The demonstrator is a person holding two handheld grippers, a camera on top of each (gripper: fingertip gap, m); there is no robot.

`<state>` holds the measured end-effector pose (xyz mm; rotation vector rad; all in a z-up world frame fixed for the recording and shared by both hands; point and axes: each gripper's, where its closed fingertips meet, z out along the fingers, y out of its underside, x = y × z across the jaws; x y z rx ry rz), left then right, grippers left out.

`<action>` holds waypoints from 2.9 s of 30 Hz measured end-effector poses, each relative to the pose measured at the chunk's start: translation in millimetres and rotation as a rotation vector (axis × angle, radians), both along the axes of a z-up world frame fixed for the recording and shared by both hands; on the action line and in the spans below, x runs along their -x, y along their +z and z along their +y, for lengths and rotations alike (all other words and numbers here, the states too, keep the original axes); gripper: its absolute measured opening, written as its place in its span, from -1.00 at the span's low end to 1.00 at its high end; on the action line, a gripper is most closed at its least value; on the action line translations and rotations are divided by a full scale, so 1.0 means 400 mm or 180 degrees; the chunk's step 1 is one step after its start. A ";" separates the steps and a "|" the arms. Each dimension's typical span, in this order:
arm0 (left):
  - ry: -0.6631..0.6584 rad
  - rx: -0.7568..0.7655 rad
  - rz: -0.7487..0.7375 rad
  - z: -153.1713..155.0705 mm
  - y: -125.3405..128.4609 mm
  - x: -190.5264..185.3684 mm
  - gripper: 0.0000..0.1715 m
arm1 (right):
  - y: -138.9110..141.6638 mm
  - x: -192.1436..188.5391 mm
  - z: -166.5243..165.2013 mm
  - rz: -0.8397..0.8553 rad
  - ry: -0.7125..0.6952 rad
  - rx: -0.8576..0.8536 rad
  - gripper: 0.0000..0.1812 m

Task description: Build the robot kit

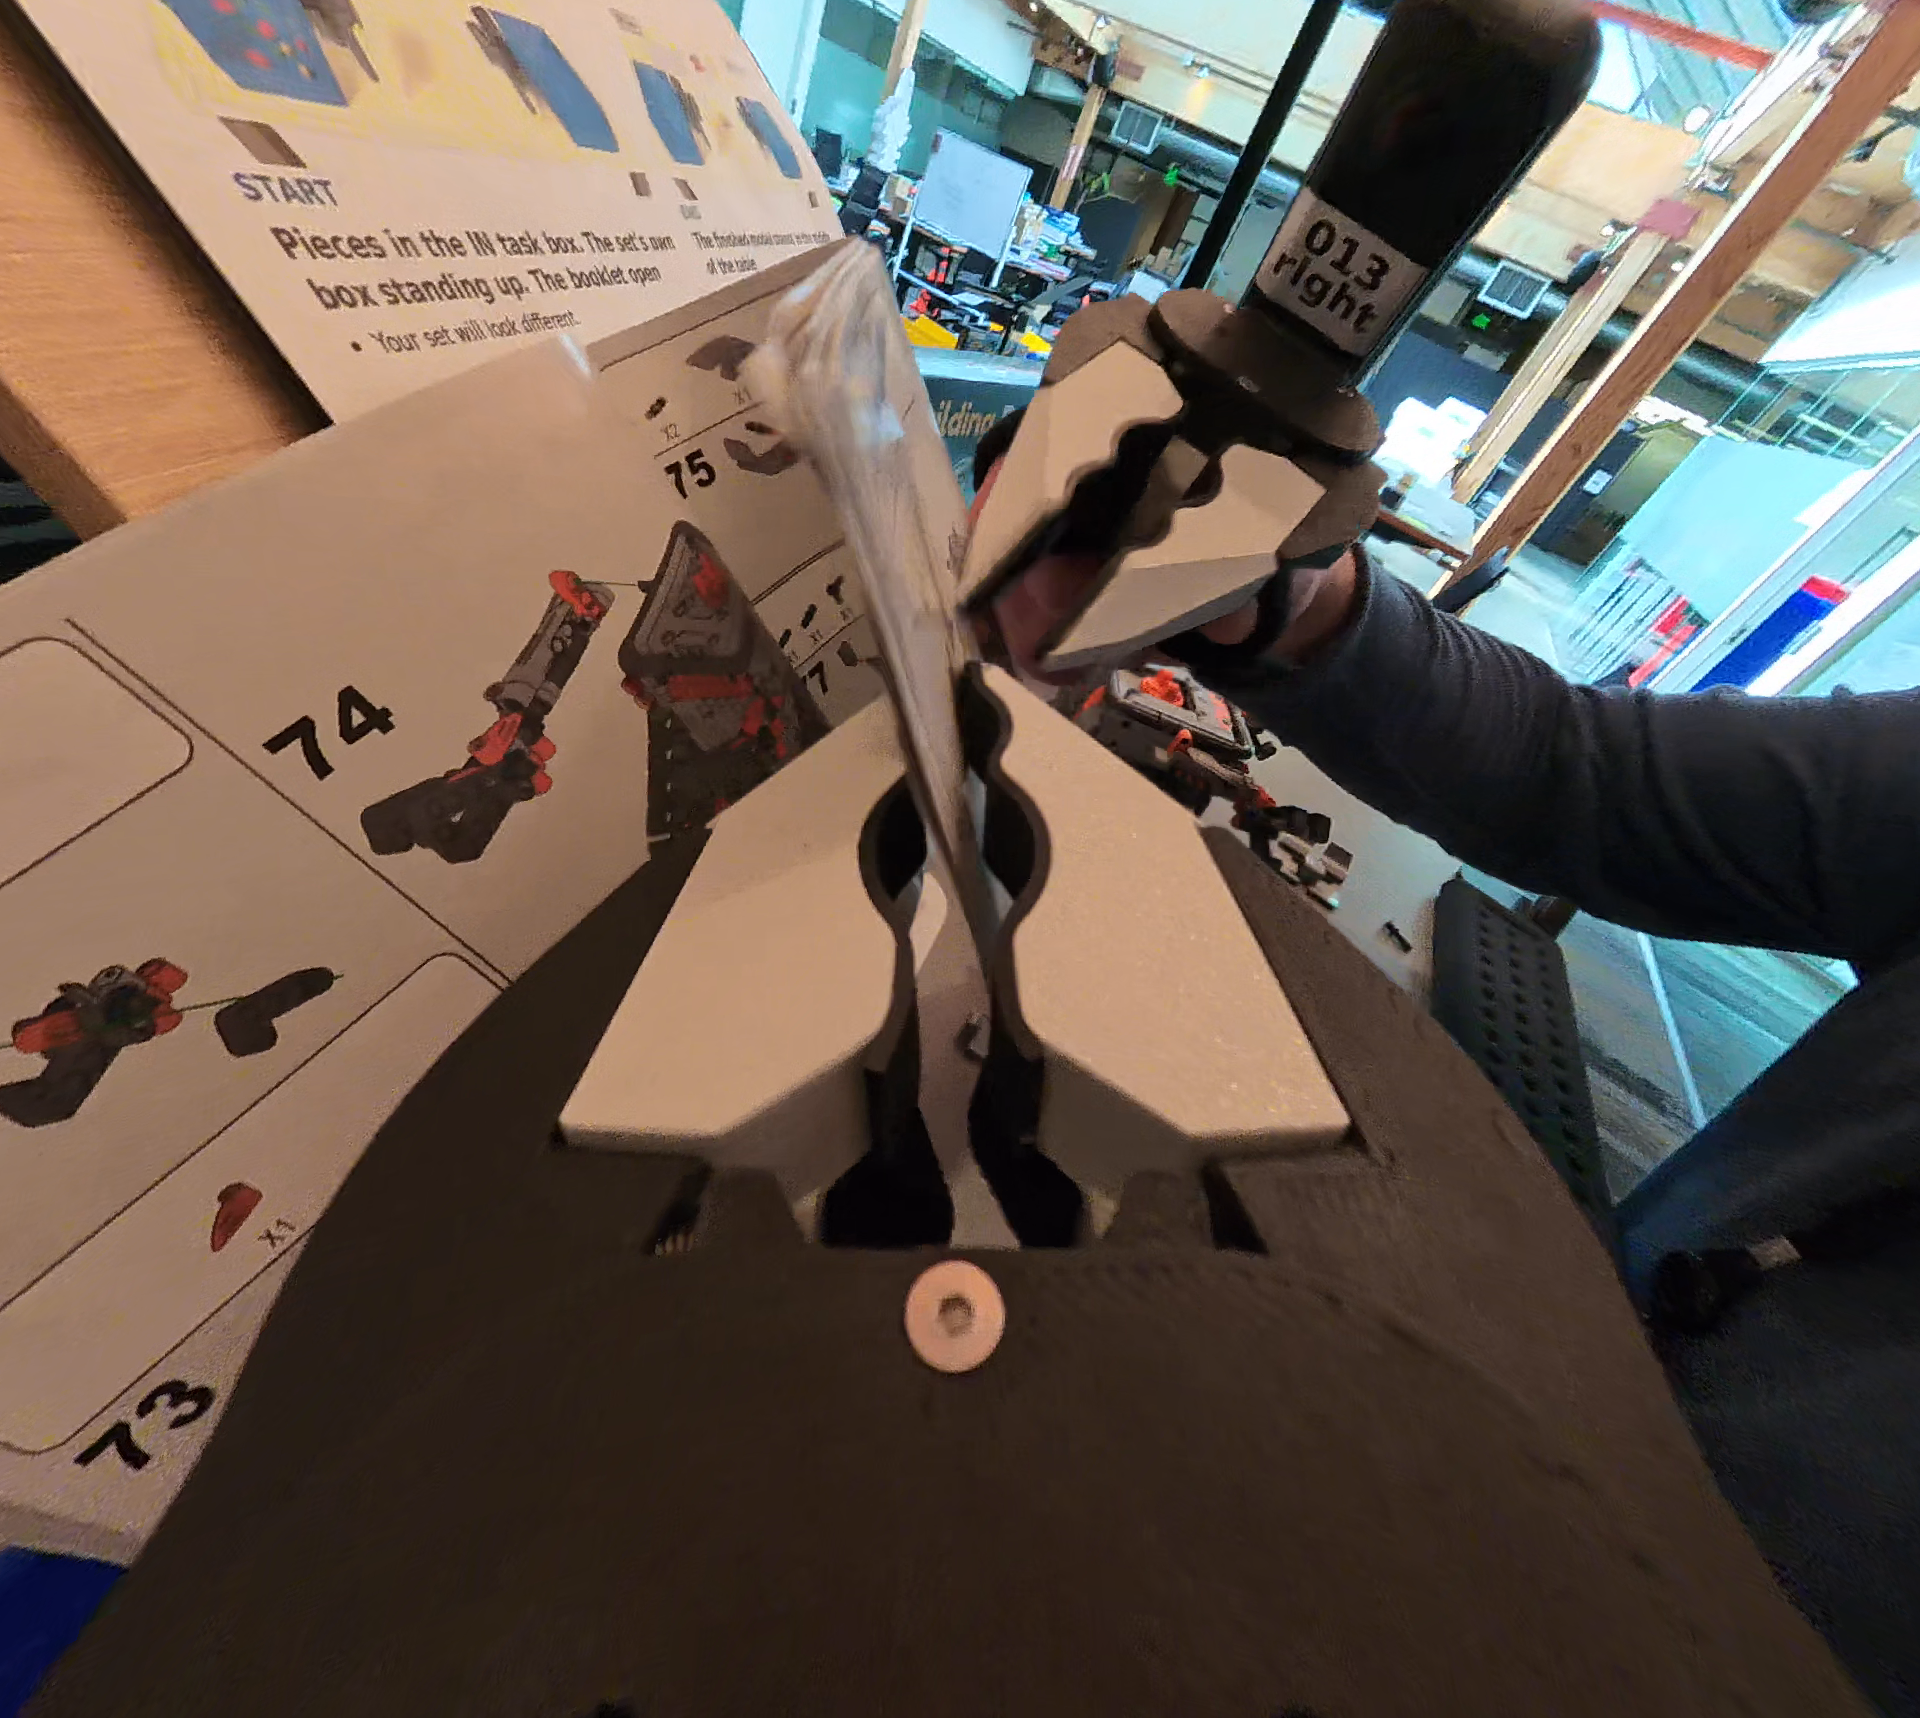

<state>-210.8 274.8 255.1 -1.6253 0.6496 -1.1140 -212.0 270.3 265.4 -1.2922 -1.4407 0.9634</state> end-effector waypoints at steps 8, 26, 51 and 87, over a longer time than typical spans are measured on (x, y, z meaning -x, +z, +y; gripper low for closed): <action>0.0194 0.0095 -0.0055 -0.001 0.002 0.090 -1.00 | 0.059 -0.168 0.168 -0.0242 -0.0653 -0.0640 -0.35; 0.0902 -0.0134 0.0869 0.014 -0.014 0.147 -1.00 | -0.014 -0.319 0.333 -0.1525 -0.0958 -0.1346 -0.71; 0.0925 -0.0188 0.0875 0.000 0.001 0.131 -1.00 | 0.018 -0.330 0.281 -0.1524 -0.0105 -0.0832 -1.00; 0.0597 -0.0168 0.0806 0.023 0.041 0.003 -1.00 | 0.058 -0.511 0.330 -0.1774 -0.0694 -0.0408 -1.00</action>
